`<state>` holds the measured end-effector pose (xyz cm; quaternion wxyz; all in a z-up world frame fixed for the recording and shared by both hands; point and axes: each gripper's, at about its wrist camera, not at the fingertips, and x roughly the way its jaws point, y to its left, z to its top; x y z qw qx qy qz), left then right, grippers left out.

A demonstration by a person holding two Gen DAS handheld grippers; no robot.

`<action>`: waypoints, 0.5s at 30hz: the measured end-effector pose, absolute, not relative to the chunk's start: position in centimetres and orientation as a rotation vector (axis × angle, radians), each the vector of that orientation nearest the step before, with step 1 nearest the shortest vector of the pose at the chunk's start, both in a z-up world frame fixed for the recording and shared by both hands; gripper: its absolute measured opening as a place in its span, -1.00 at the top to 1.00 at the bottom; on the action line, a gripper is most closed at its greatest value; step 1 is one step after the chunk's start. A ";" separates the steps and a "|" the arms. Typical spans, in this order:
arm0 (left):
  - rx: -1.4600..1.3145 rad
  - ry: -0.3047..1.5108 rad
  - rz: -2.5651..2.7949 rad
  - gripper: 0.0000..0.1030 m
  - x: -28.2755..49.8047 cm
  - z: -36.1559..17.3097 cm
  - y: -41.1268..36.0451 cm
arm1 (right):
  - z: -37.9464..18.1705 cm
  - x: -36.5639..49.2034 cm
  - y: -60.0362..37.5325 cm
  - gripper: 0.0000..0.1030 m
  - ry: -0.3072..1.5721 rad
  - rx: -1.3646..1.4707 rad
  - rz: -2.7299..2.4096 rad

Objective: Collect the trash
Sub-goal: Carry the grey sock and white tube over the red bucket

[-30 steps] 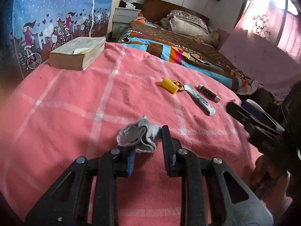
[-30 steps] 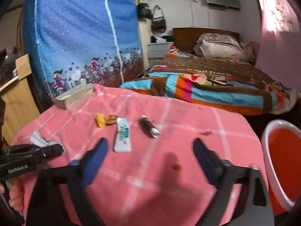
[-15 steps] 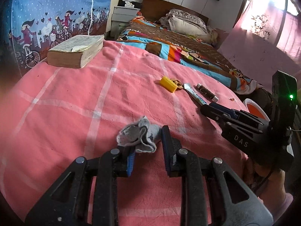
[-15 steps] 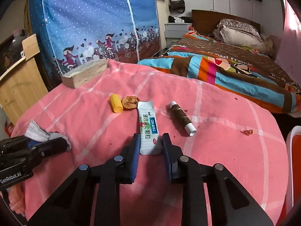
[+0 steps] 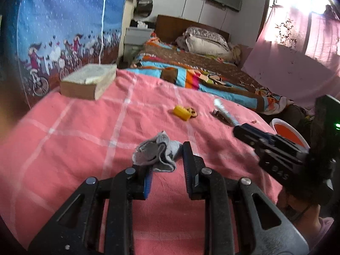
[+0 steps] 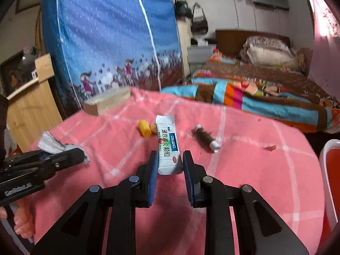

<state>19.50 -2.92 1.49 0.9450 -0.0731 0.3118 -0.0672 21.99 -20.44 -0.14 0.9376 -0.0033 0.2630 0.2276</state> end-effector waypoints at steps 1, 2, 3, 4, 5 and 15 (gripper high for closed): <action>-0.140 0.623 -0.133 0.39 19.4 1.7 -3.1 | 0.2 21.4 -20.7 0.59 0.505 -0.002 0.462; -0.135 0.609 -0.132 0.39 19.3 2.0 -3.3 | 0.5 21.1 -20.8 0.59 0.483 0.000 0.460; -0.133 0.587 -0.138 0.39 19.1 2.4 -3.6 | 0.9 20.5 -21.2 0.59 0.447 0.006 0.460; -0.133 0.571 -0.144 0.39 19.0 2.7 -3.8 | 1.2 20.0 -21.5 0.59 0.418 0.010 0.460; -0.131 0.545 -0.153 0.39 18.8 3.2 -4.1 | 1.5 19.7 -21.8 0.59 0.395 0.010 0.455; -0.038 0.251 -0.251 0.38 16.6 8.2 -9.3 | 5.8 15.9 -27.3 0.59 0.121 0.057 0.317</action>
